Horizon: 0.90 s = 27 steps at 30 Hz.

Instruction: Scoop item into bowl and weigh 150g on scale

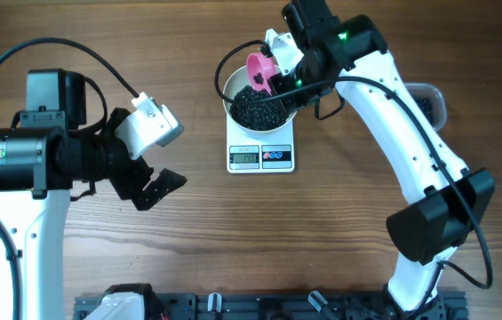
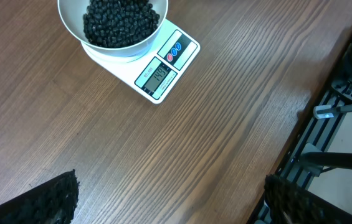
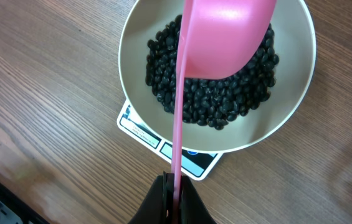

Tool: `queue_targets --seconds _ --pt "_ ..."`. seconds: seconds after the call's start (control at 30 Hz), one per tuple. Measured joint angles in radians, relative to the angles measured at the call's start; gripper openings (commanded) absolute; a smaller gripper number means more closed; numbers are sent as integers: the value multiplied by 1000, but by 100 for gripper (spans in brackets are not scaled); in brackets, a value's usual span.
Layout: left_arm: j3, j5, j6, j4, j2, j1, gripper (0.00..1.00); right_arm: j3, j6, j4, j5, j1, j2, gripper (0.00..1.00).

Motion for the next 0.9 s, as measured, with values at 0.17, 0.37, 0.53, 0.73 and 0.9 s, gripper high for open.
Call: queue_targets --seconds 0.17,0.37,0.53,0.73,0.9 --pt "0 0 0 0 0 0 100 0 0 0 -8 0 0 4" --pt "0 0 0 0 0 0 100 0 4 6 -38 0 0 4" --pt "0 0 0 0 0 0 100 0 23 8 -54 0 0 4" --pt "0 0 0 0 0 0 100 0 53 23 -80 0 0 4" --pt "0 0 0 0 0 0 100 0 68 34 -111 0 0 4"
